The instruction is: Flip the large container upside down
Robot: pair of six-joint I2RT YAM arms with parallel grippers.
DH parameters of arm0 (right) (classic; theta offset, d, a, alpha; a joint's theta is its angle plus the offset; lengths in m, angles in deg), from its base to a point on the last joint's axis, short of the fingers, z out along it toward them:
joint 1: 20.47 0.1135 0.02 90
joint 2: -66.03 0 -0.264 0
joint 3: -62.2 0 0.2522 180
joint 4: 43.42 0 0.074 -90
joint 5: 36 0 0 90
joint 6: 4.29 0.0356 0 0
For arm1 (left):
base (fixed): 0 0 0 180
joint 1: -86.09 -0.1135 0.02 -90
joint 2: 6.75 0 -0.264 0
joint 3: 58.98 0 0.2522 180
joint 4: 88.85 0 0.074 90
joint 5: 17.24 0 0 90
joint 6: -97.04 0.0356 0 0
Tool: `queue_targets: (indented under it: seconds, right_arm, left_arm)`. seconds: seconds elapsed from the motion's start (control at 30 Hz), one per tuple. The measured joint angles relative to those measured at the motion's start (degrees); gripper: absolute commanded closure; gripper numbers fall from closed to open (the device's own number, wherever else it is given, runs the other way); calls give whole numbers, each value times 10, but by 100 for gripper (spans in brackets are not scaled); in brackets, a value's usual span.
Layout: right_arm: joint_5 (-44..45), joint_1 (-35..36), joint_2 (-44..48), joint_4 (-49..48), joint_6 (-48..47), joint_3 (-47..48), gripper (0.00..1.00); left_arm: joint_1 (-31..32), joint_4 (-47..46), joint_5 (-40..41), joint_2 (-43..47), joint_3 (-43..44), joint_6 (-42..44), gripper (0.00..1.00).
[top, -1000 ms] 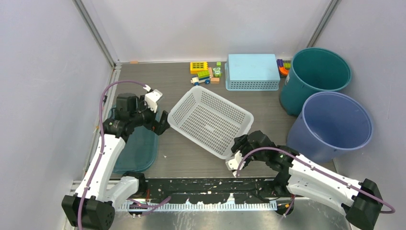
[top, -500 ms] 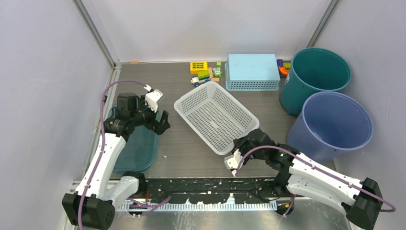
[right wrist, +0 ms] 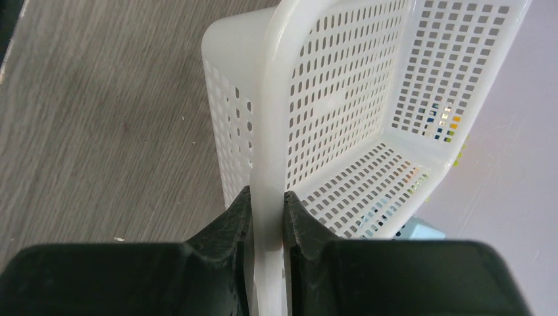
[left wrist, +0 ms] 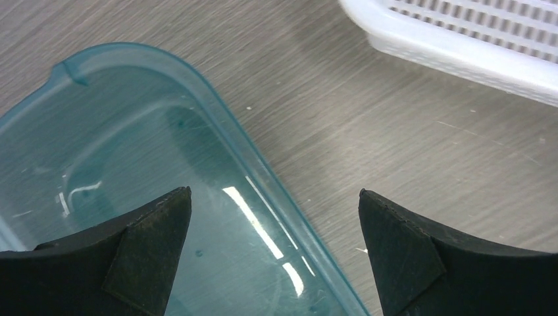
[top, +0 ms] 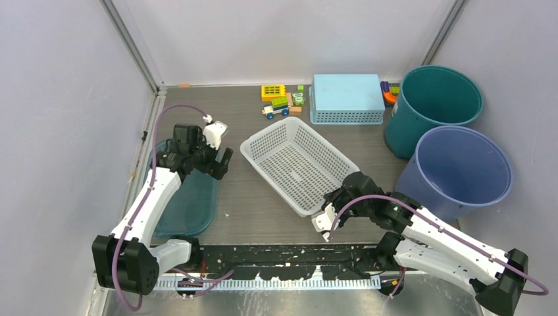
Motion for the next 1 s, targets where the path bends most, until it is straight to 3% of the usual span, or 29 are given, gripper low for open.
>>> queue_targets:
  seconds: [0.5,1.0]
  right_arm:
    - [-119,-36,39,150,63,119,99]
    - [-194,-73,59,165,116,123,99]
  left_arm:
    - [25,-21,142,-38,-20,-6,0]
    - [25,-2,34,53,50,2,0]
